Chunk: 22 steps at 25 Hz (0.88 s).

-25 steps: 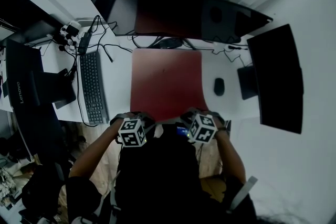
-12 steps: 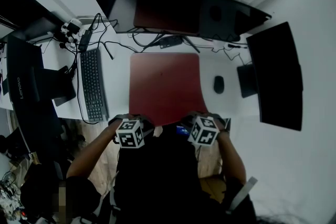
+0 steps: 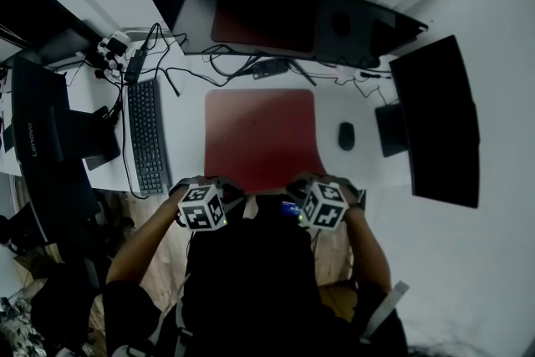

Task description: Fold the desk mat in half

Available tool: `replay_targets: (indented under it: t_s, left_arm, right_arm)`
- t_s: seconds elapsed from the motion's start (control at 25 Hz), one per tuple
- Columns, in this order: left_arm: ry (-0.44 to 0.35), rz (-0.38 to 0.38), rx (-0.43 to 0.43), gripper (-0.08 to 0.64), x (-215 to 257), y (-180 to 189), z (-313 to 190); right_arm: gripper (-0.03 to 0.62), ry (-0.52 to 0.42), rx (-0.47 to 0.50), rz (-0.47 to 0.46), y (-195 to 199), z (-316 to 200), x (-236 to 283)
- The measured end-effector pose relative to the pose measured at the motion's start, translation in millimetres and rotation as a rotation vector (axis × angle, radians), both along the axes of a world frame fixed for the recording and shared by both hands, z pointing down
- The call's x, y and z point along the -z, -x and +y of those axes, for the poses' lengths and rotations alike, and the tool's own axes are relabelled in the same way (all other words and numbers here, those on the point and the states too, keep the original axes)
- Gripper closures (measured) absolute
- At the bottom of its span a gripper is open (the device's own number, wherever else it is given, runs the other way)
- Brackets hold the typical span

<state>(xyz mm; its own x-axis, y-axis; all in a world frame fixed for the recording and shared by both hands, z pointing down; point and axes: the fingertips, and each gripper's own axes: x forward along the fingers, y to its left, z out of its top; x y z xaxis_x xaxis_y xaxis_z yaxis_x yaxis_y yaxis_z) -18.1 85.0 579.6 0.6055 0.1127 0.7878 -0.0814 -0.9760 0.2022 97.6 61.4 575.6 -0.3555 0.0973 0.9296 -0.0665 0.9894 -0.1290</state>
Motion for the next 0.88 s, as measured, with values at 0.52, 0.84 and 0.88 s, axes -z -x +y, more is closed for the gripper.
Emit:
replay_targets:
  t_s: [0.52,0.84,0.88]
  left_arm:
    - [-0.105,-0.026,0.122,0.543,10,7,-71]
    - [-0.214,-0.048,0.208,0.543,15,12,-126]
    - [-0.228,-0.049,0.218,0.543,16,12,-134]
  right_arm:
    - [0.577,-0.038,0.006,-0.044,8,-65,4]
    - [0.577,-0.096,-0.027,-0.079,13,-113,7]
    - [0.577,-0.104,-0.034,-0.081,13,-120,8]
